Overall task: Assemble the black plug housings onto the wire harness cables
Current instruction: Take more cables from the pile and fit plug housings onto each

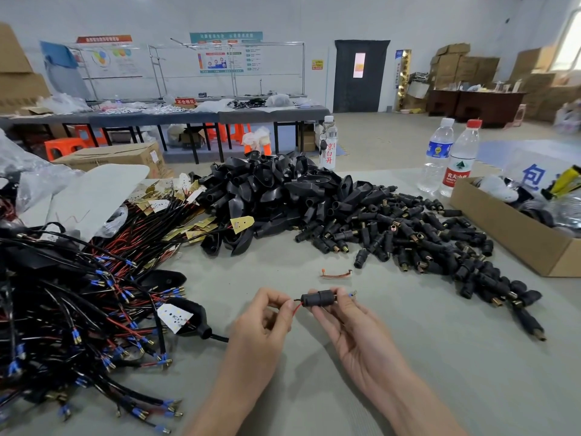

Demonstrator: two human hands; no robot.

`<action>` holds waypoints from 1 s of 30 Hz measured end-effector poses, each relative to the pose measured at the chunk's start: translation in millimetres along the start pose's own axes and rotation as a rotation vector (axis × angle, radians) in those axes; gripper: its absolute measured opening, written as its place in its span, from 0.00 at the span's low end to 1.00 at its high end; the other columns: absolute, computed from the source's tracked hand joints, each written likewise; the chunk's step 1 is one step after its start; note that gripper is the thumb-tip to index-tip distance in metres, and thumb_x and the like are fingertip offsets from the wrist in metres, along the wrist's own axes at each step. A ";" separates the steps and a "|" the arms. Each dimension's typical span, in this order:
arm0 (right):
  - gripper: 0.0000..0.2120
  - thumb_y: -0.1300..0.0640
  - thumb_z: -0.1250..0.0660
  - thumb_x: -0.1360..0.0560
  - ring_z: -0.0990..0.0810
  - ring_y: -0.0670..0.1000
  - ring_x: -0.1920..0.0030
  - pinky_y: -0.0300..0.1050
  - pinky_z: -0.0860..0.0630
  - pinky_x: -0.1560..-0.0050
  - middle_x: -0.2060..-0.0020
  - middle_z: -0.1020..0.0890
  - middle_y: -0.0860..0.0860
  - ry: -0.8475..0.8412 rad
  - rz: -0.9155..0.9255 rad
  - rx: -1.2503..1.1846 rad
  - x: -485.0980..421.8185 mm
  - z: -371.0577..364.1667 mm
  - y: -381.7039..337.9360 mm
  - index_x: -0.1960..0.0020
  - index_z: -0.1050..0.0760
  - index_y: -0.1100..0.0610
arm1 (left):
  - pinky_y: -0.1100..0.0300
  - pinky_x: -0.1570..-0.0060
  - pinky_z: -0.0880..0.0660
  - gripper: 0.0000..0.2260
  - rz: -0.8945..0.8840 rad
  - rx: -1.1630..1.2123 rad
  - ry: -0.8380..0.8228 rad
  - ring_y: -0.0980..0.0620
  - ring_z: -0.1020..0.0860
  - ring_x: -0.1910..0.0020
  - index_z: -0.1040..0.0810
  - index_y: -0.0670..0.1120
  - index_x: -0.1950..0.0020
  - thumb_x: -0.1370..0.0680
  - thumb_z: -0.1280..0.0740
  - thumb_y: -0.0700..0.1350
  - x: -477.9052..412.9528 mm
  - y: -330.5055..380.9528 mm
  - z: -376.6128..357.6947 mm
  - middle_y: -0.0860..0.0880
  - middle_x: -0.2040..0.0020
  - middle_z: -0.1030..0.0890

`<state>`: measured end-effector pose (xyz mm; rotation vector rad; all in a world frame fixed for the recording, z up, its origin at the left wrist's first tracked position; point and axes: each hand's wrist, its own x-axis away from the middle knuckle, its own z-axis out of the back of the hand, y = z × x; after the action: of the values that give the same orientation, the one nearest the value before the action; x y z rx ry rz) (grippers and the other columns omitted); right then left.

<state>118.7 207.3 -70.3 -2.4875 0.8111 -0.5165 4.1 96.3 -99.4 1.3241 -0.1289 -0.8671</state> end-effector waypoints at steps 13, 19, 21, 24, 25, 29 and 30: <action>0.13 0.60 0.32 0.28 0.14 0.55 0.50 0.42 0.17 0.58 0.49 0.15 0.62 -0.005 0.042 0.033 0.8 4.3 -12.3 0.46 0.22 0.66 | 0.61 0.60 0.25 0.04 -0.159 -0.213 -0.042 0.57 0.23 0.62 0.27 0.62 0.49 0.23 0.35 0.54 3.8 3.8 -1.6 0.62 0.58 0.21; 0.14 0.59 0.30 0.30 0.14 0.54 0.49 0.41 0.17 0.56 0.47 0.15 0.62 -0.009 0.046 0.113 -1.2 5.5 -6.1 0.46 0.22 0.65 | 0.69 0.66 0.34 0.08 -0.213 -0.303 -0.004 0.61 0.28 0.66 0.23 0.58 0.50 0.22 0.30 0.44 2.8 4.9 0.2 0.64 0.63 0.25; 0.15 0.59 0.30 0.30 0.14 0.54 0.50 0.40 0.17 0.56 0.47 0.15 0.62 -0.011 0.053 0.123 -1.8 5.5 -4.8 0.46 0.22 0.65 | 0.65 0.63 0.29 0.07 -0.205 -0.289 0.011 0.61 0.25 0.64 0.24 0.58 0.49 0.22 0.30 0.46 2.4 4.6 0.9 0.64 0.61 0.24; 0.17 0.59 0.31 0.29 0.14 0.53 0.50 0.41 0.17 0.56 0.49 0.15 0.61 0.013 0.075 0.114 -2.8 7.2 -7.7 0.43 0.23 0.66 | 0.55 0.54 0.21 0.05 -0.191 -0.273 0.000 0.58 0.21 0.56 0.24 0.58 0.47 0.22 0.31 0.51 3.2 5.9 3.6 0.64 0.54 0.21; 0.17 0.59 0.31 0.29 0.14 0.53 0.50 0.41 0.17 0.56 0.50 0.14 0.60 0.027 0.079 0.101 -3.1 8.1 -9.1 0.43 0.23 0.67 | 0.53 0.52 0.22 0.05 -0.208 -0.305 -0.006 0.60 0.22 0.55 0.24 0.58 0.48 0.22 0.32 0.53 3.1 6.1 5.0 0.64 0.53 0.21; 0.14 0.59 0.31 0.27 0.14 0.54 0.49 0.40 0.17 0.58 0.50 0.14 0.59 0.068 0.087 0.059 -3.1 9.8 -12.9 0.43 0.21 0.65 | 0.51 0.53 0.24 0.02 -0.275 -0.380 -0.023 0.67 0.24 0.57 0.22 0.54 0.53 0.24 0.32 0.49 1.4 6.1 8.9 0.63 0.56 0.21; 0.14 0.58 0.31 0.28 0.14 0.55 0.48 0.40 0.17 0.59 0.49 0.14 0.60 0.065 0.084 0.062 -2.5 9.4 -12.9 0.44 0.21 0.64 | 0.51 0.53 0.24 0.01 -0.279 -0.381 -0.031 0.66 0.24 0.57 0.22 0.54 0.54 0.24 0.32 0.48 0.7 6.1 8.9 0.62 0.57 0.21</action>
<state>127.1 221.1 -71.6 -2.3801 0.9068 -0.5868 2.6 88.8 -91.8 0.9829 0.1942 -1.0876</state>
